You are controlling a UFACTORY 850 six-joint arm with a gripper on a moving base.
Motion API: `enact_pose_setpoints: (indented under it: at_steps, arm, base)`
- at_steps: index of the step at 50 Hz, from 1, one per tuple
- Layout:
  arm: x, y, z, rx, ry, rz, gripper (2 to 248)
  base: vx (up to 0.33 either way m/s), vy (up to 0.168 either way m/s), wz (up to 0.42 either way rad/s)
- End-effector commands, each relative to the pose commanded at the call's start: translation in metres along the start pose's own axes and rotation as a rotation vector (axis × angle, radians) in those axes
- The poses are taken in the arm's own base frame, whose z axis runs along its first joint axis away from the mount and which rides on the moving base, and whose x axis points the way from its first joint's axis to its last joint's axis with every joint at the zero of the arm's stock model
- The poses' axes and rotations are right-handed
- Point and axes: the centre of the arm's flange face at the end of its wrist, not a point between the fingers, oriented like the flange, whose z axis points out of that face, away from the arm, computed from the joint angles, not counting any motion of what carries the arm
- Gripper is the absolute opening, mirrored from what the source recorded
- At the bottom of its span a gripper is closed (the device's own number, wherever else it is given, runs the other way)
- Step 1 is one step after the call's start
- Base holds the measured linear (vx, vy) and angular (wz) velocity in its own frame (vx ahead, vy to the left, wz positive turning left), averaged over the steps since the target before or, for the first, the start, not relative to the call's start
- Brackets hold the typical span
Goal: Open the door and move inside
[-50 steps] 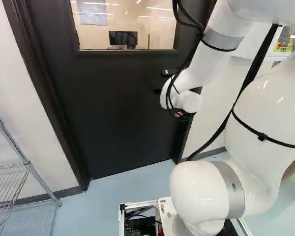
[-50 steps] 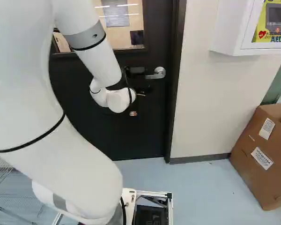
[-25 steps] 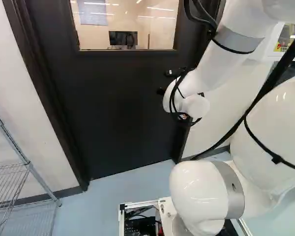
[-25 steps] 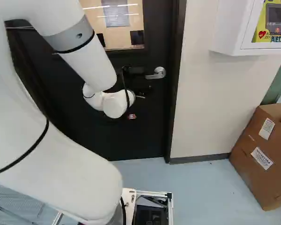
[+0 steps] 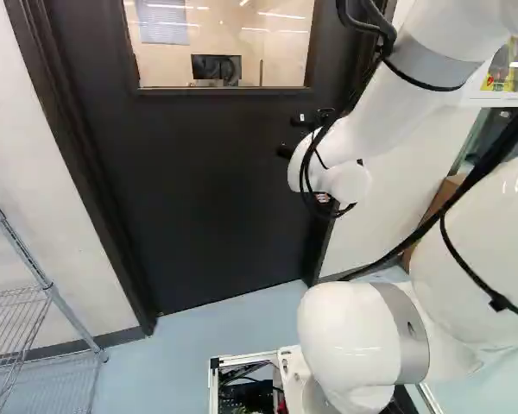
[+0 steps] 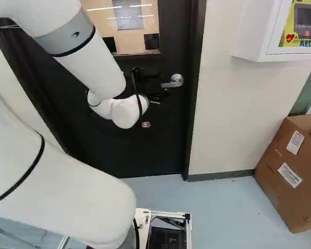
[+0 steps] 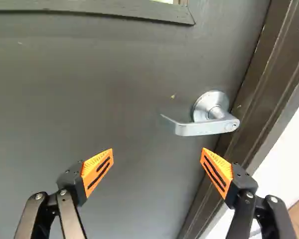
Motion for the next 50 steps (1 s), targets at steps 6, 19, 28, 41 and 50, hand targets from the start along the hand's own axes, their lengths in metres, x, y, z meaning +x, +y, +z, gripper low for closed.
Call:
enact_pose_setpoints:
  at_steps: [6,19,28,41,50]
  arm:
    - [0.006,0.000,-0.001,-0.001,0.016,-0.001,247]
    - [0.018,0.001,-0.004,-0.002,0.049,-0.003,247]
    - [0.027,0.001,-0.004,-0.003,0.072,-0.004,247]
    - [0.032,0.002,-0.001,-0.004,0.079,-0.004,247]
    - [0.033,0.003,0.005,-0.008,0.077,-0.004,247]
  base:
    - [0.000,0.000,0.000]
    - [0.000,0.000,0.000]
    - [0.000,0.000,0.000]
    - [0.000,0.000,0.000]
    - [0.000,0.000,0.000]
